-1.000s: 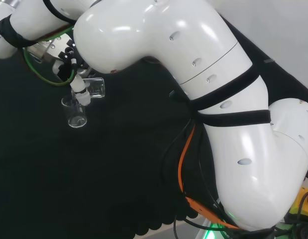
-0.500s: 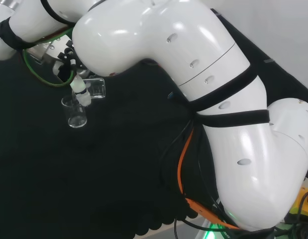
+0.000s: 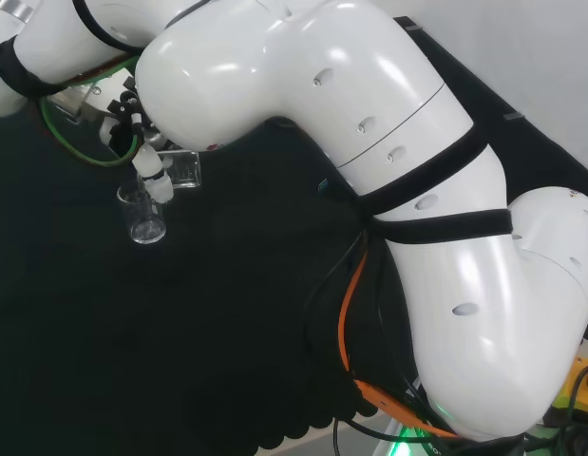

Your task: Pour the water from the handheld beaker into the one on the table.

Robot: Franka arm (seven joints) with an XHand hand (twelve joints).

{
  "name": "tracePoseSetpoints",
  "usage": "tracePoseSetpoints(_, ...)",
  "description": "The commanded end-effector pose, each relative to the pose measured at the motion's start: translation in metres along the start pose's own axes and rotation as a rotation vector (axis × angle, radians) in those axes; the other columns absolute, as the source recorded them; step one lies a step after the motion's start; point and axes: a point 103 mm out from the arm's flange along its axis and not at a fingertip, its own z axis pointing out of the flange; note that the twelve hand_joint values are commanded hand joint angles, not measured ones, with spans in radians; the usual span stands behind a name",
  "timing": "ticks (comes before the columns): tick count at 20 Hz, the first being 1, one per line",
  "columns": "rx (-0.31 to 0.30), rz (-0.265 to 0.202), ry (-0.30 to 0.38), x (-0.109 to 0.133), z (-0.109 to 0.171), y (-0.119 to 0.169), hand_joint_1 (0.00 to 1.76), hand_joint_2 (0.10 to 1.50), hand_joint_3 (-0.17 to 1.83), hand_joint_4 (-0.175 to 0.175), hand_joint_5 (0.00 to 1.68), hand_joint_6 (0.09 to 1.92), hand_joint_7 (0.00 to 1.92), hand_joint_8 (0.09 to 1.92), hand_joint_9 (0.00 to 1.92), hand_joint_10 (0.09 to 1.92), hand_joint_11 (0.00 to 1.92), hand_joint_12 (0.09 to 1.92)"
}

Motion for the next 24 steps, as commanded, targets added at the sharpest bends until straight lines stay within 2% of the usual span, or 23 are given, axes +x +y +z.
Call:
tracePoseSetpoints(1, -0.003, -0.002, 0.011, -0.0023, 0.0002, -0.0013, 1.12, 0.63, 0.72, 0.175, 1.26, 0.72, 1.66, 0.09, 1.56, 0.09, 1.11, 0.91)
tracePoseSetpoints(19, 0.028, 0.003, -0.009, 0.0007, -0.0041, -0.0005, 1.12, 0.63, 0.72, 0.175, 1.26, 0.72, 1.66, 0.09, 1.56, 0.09, 1.12, 0.91)
tracePoseSetpoints(24, 0.019, -0.003, -0.005, 0.0, -0.0027, -0.0006, 1.12, 0.63, 0.72, 0.175, 1.26, 0.72, 1.66, 0.09, 1.56, 0.09, 1.11, 0.91)
